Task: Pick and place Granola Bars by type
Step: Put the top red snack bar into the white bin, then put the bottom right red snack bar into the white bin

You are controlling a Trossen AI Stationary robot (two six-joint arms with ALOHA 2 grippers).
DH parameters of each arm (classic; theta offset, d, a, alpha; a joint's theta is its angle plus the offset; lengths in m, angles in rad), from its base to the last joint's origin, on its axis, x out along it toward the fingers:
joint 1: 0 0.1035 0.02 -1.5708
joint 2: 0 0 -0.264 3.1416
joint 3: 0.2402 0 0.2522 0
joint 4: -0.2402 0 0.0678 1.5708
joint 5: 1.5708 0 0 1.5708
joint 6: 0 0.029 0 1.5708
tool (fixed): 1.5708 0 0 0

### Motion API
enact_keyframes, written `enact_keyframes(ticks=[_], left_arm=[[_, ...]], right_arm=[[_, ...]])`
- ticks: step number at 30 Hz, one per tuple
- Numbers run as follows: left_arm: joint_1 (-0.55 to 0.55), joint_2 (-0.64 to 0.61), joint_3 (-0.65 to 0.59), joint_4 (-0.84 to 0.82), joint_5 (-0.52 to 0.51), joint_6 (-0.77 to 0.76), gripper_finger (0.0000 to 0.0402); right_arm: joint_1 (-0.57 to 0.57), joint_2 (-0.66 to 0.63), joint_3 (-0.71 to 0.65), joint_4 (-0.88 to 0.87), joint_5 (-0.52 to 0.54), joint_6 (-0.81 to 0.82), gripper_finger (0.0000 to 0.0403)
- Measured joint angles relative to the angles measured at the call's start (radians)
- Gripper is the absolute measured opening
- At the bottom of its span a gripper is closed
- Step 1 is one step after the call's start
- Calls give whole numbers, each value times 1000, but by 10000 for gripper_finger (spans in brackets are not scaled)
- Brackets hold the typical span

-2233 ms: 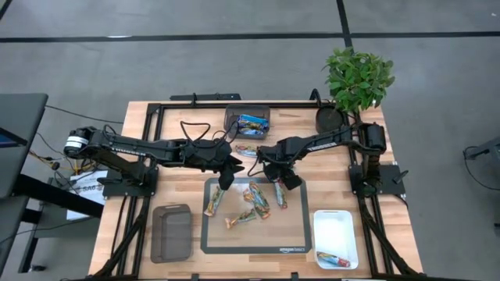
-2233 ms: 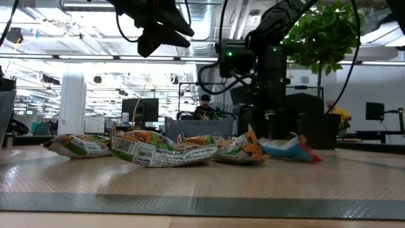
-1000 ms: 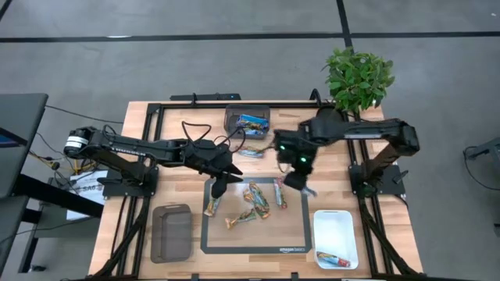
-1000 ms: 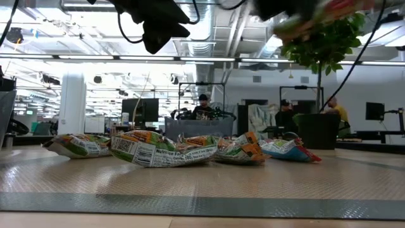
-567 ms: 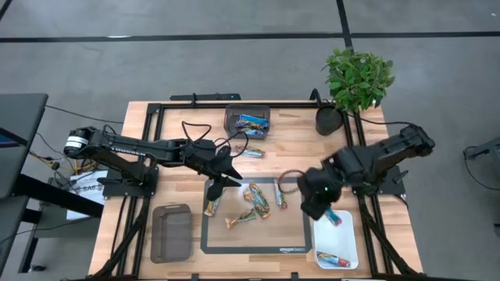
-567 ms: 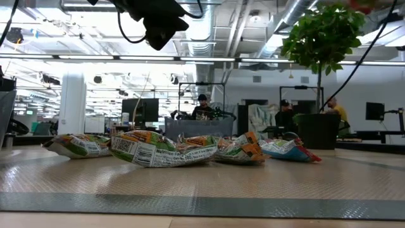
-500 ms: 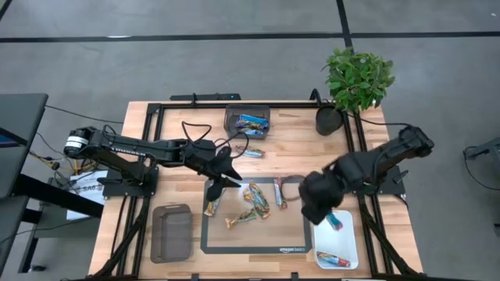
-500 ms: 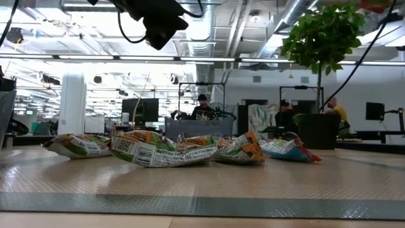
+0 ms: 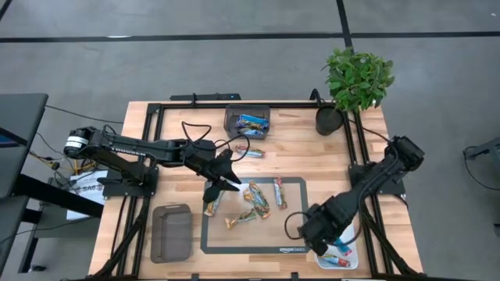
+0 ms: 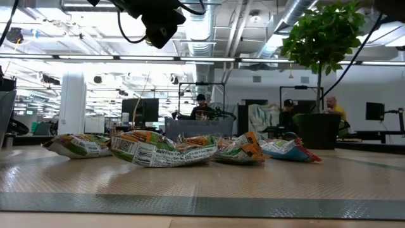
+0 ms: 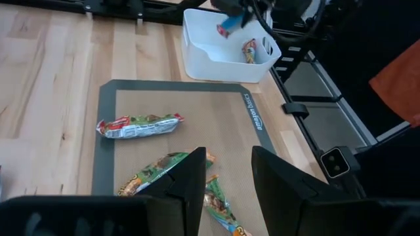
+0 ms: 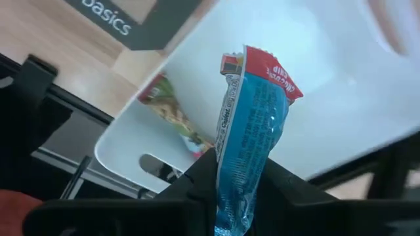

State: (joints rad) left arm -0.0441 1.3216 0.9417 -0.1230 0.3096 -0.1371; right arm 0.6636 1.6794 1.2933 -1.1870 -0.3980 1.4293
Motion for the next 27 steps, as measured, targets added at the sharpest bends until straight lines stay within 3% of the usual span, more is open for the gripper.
enact_keyframes(ticks=[4, 9, 16, 23, 27], left_arm=[[0, 0, 0, 0, 0, 0, 116], [0, 0, 0, 0, 0, 0, 116], [0, 0, 0, 0, 0, 0, 116], [0, 0, 0, 0, -5, -39, 116], [0, 0, 0, 0, -76, -70, 116]], right_arm=[[2, 34, -4, 31, 1, 12, 81], [-5, 43, -4, 18, 25, 6, 141], [-50, 34, 18, 21, 161, -109, 221], [-202, 34, 90, 19, 296, -333, 234], [-315, 34, 100, 20, 360, -466, 233]])
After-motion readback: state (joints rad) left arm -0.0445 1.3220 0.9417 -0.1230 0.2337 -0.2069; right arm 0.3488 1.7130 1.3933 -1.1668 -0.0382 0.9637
